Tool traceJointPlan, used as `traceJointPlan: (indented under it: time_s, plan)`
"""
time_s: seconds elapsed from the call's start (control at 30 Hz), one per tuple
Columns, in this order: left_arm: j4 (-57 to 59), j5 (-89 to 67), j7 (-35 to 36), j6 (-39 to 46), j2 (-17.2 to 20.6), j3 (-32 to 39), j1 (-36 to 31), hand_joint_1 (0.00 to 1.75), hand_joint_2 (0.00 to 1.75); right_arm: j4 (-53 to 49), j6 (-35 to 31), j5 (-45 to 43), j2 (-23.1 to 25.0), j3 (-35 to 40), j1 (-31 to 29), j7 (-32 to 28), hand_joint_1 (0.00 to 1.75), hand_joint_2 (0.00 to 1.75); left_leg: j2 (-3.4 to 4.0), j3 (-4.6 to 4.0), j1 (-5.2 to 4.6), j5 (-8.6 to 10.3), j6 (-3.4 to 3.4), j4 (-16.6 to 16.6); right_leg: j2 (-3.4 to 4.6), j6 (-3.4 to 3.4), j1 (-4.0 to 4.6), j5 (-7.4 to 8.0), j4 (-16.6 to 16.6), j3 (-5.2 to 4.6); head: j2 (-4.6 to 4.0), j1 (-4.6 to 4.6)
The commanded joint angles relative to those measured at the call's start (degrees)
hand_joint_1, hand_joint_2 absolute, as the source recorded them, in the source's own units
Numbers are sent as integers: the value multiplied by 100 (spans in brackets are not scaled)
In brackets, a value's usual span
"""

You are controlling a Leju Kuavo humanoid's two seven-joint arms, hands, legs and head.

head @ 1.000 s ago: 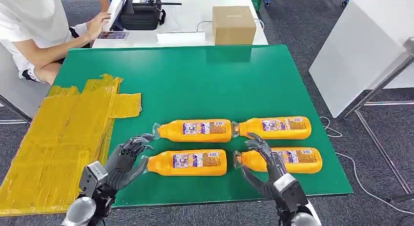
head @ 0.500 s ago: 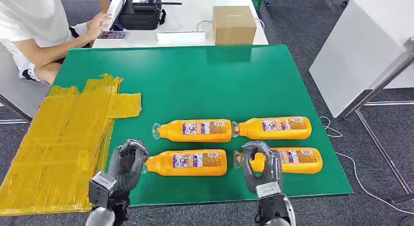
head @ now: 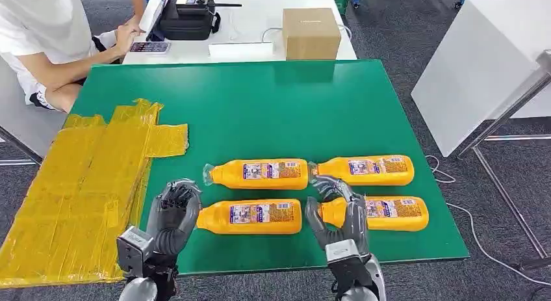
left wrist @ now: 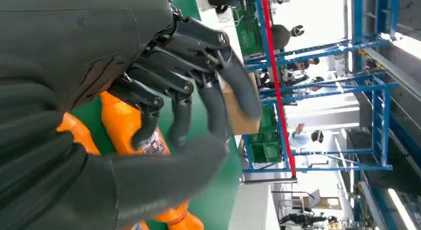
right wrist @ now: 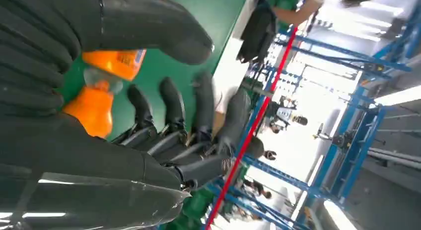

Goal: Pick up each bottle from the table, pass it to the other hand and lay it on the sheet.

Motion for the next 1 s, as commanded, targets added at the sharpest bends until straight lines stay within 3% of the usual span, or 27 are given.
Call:
traceJointPlan:
  time_s: [0.03, 0.1, 0.23, 0.37, 0.57, 0.77, 1.0]
  plan:
    - [348, 105, 93, -60, -114, 107, -126, 0, 175, 547, -102, 1489, -534, 270, -663, 986, 0, 175, 11, 24, 3, -5, -7, -9, 3, -2, 4, -1, -12, 23, 0, 0]
    - [359, 129, 137, -137, -130, 158, -153, 0, 175, 751, -1, 2053, -708, 301, -972, 1461, 0, 175, 10, 22, 2, -3, -5, -9, 5, -1, 3, 1, -12, 21, 0, 2]
    - [434, 133, 177, -282, -137, 199, -263, 0, 175, 1242, 642, 2286, -1046, 295, -1692, 2001, 0, 175, 25, 33, 3, -5, -8, -11, 14, -2, 3, 5, -16, 30, 0, 0]
    - [623, 184, 183, -425, -142, 187, -429, 0, 175, 1889, 1337, 1934, -1228, 267, -2433, 2108, 0, 175, 23, 37, 1, -2, -9, -12, 11, -1, 2, 8, -17, 35, 0, 2]
    - [916, 216, 143, -562, -207, -9, -737, 0, 175, 3084, 1652, 1978, -1078, 506, -3404, 2092, 0, 175, 17, 23, 0, 5, -3, -4, 10, 0, 1, 9, -7, 21, 0, 0]
    - [1024, 310, 124, -629, -209, -39, -849, 0, 175, 3664, 1948, 1987, -1006, 813, -3739, 2053, 0, 175, 10, 25, 0, 4, -2, -5, 3, 0, 1, 4, -6, 24, 0, 0]
    - [1024, 310, 124, -629, -209, -39, -849, 0, 175, 3664, 1948, 1987, -1006, 813, -3739, 2053, 0, 175, 1, 17, 1, 4, -2, -1, -1, 0, 2, 4, -4, 20, 0, -2]
